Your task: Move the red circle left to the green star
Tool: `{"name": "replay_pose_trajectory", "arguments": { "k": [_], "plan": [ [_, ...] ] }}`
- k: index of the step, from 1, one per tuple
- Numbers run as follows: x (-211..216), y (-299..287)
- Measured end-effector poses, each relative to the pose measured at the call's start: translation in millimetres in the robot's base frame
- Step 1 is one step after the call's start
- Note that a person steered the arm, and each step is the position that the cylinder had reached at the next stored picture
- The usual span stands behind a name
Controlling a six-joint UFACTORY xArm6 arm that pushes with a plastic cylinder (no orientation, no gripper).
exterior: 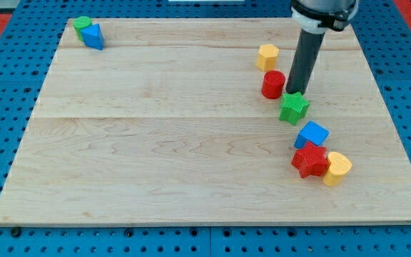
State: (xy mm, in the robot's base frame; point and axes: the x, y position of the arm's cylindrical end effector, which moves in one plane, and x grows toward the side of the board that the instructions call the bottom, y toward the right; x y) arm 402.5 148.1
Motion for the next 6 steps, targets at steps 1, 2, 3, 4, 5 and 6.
{"name": "replay_pose_trajectory", "arguments": {
  "k": [1,2,3,4,5,6],
  "plan": [
    [47,-4],
    [65,-4],
    [6,-3],
    [-52,-1],
    [-49,-43],
    [16,-57]
  ]
}}
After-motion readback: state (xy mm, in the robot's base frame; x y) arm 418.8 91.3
